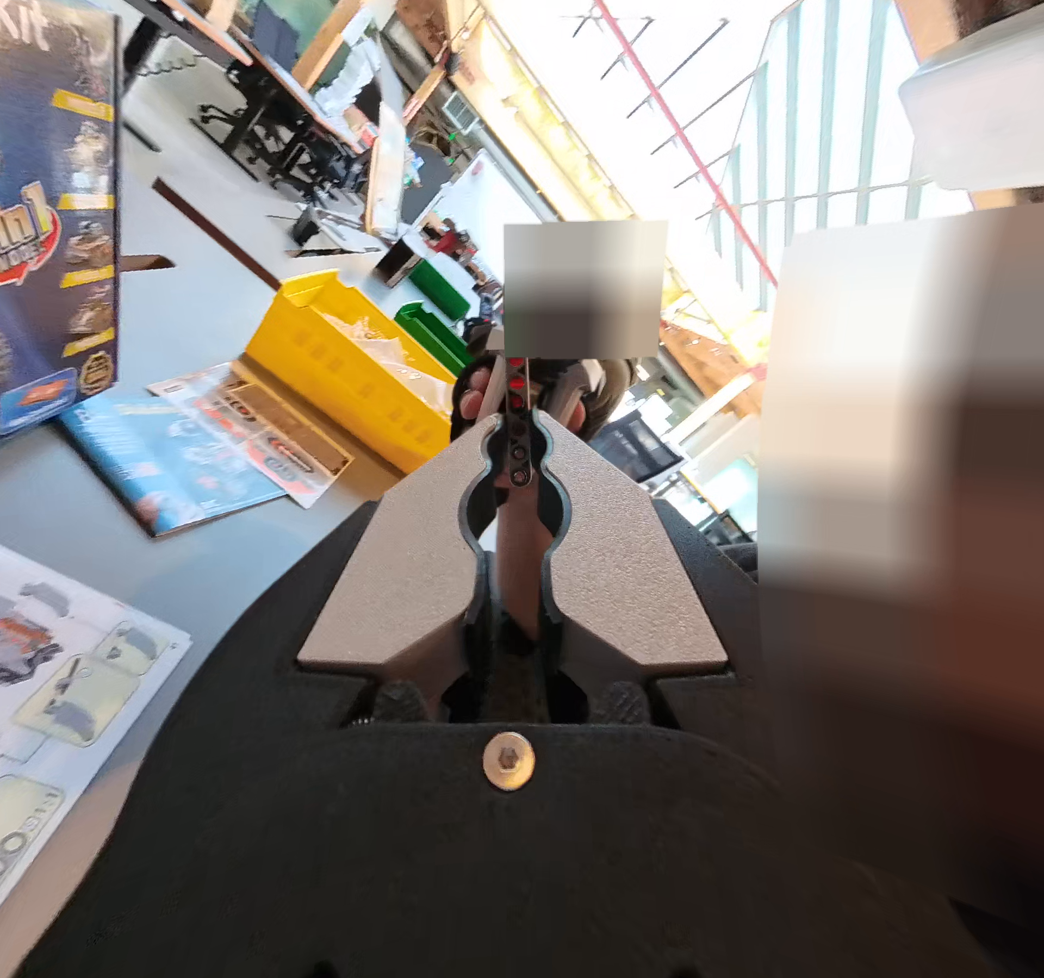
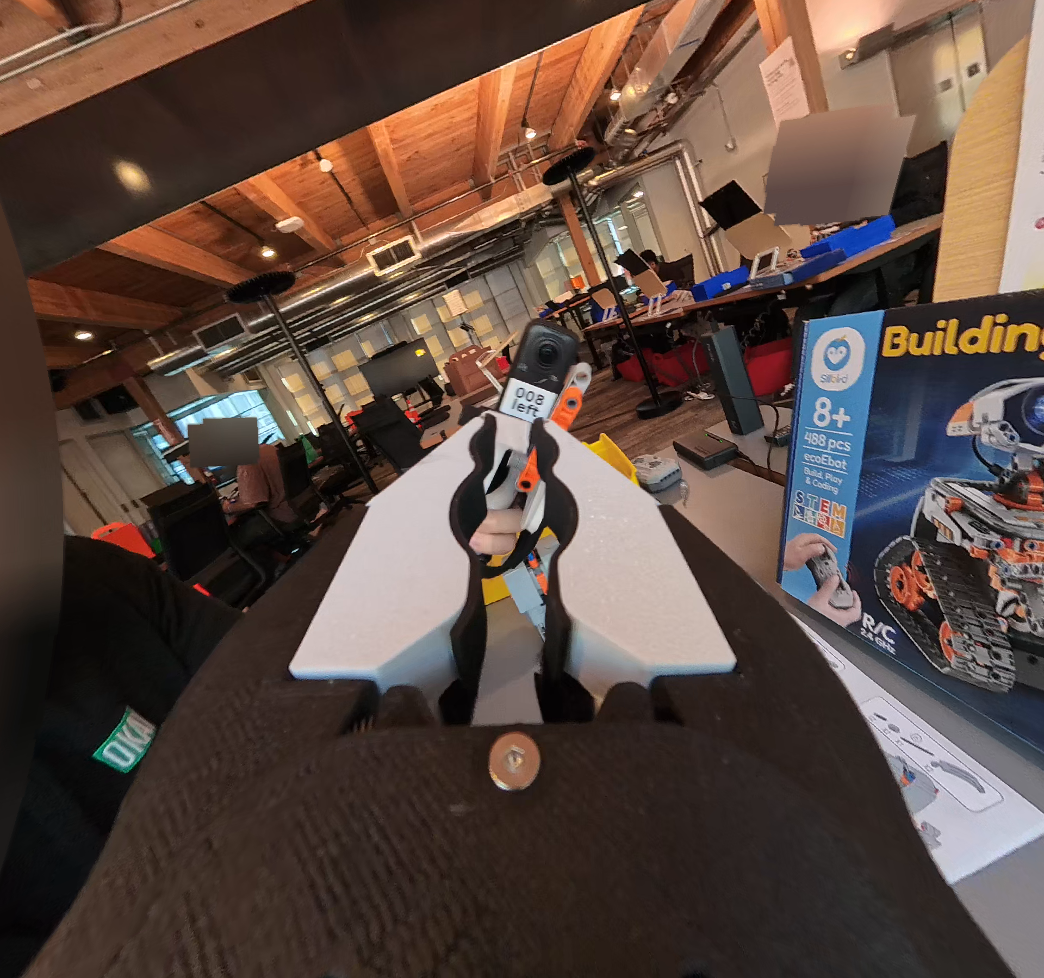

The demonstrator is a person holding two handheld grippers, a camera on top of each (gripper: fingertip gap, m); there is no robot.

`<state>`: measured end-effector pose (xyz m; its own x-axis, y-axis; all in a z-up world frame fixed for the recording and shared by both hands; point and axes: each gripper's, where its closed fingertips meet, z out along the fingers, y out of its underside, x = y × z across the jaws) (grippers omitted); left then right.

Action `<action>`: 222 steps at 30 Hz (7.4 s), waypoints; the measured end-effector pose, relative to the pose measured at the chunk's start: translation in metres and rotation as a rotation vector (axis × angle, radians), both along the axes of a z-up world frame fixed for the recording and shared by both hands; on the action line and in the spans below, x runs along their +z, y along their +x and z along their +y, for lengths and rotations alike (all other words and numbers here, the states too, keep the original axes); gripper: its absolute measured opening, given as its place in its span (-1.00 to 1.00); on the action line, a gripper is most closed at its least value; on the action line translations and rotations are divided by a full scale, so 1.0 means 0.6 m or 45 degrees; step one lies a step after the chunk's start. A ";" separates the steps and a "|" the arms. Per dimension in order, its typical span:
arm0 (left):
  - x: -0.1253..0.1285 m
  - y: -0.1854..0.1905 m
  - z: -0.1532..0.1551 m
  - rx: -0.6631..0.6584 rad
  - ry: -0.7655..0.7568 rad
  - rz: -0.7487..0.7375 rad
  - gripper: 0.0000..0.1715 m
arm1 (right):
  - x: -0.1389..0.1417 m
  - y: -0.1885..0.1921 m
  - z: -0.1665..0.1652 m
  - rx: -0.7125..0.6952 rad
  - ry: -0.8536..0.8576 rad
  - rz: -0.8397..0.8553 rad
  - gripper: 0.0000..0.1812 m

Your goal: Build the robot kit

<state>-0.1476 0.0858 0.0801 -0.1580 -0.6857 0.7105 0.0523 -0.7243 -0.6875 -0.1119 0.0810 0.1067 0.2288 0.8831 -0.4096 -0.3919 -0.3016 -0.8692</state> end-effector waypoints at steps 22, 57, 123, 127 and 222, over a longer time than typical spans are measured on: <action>-0.021 0.036 -0.022 -0.088 -0.012 0.053 -0.95 | -0.047 -0.020 0.022 0.039 -0.248 -0.040 -0.84; 0.016 -0.064 0.042 0.273 0.034 0.078 -0.66 | -0.061 -0.013 0.028 0.064 -0.334 -0.072 -0.94; 0.016 -0.087 0.060 0.371 0.048 0.112 -0.68 | -0.083 -0.027 0.035 0.030 -0.239 -0.179 -0.94; 0.018 -0.091 0.060 0.377 0.050 0.111 -0.68 | -0.083 -0.025 0.036 0.031 -0.247 -0.167 -0.94; -0.298 -0.254 0.026 0.742 -0.113 0.564 -0.14 | -0.157 -0.072 0.034 0.175 -0.273 -0.240 -0.94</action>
